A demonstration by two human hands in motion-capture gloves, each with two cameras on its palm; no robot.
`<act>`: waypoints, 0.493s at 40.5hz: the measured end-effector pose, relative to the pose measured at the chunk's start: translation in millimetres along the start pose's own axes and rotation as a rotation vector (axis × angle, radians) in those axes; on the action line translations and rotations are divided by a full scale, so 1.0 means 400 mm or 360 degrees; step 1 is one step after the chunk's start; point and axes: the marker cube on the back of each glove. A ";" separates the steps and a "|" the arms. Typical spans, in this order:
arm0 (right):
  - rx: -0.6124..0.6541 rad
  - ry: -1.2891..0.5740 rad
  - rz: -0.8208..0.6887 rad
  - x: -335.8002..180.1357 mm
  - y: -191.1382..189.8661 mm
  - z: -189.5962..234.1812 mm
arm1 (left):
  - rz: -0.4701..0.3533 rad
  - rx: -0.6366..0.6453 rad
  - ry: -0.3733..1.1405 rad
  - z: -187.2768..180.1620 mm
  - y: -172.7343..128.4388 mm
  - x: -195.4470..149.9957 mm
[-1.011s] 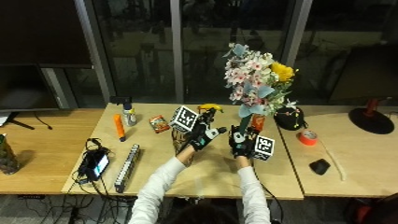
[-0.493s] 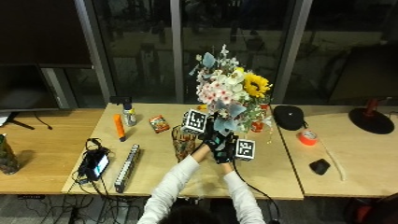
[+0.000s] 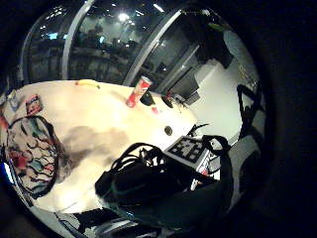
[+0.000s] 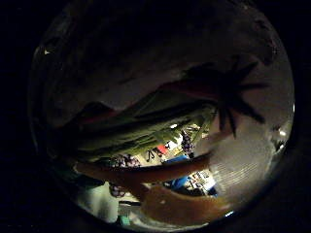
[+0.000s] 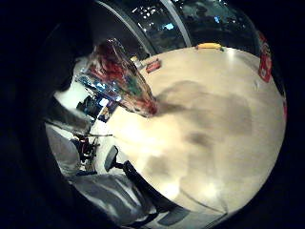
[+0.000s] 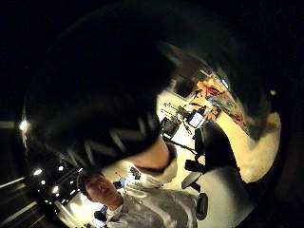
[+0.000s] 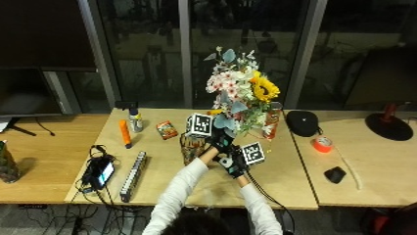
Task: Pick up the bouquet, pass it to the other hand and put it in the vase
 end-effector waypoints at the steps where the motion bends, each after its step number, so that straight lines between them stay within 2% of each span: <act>1: -0.0014 -0.0029 -0.0006 -0.005 0.000 0.002 | -0.0078 0.0025 -0.0107 0.002 -0.008 -0.002; 3: -0.0017 -0.0094 -0.0026 -0.013 0.006 -0.006 | -0.0137 0.0048 -0.0181 -0.009 -0.020 0.006; 8: 0.0038 -0.0090 -0.0006 0.010 0.019 -0.056 | -0.0117 0.0084 -0.0136 -0.046 -0.063 0.040; 10: 0.0054 -0.0120 -0.0091 0.014 0.014 -0.076 | -0.0096 0.0101 -0.0092 -0.065 -0.082 0.060; 12: 0.0065 -0.0142 -0.0226 0.009 0.007 -0.102 | 0.0045 0.0125 0.0029 -0.088 -0.109 0.097; 14: 0.0070 -0.0122 -0.0171 0.010 0.008 -0.128 | 0.0226 0.0149 0.0178 -0.110 -0.136 0.137; 15: 0.0072 -0.0103 -0.0102 0.015 0.010 -0.139 | 0.0237 0.0162 0.0174 -0.123 -0.145 0.143; 18: 0.0076 -0.0061 0.0089 0.033 0.012 -0.168 | 0.0046 0.0217 -0.0099 -0.171 -0.166 0.115; 20: 0.0075 -0.0049 0.0174 0.036 0.012 -0.183 | 0.0007 0.0251 -0.0195 -0.199 -0.180 0.111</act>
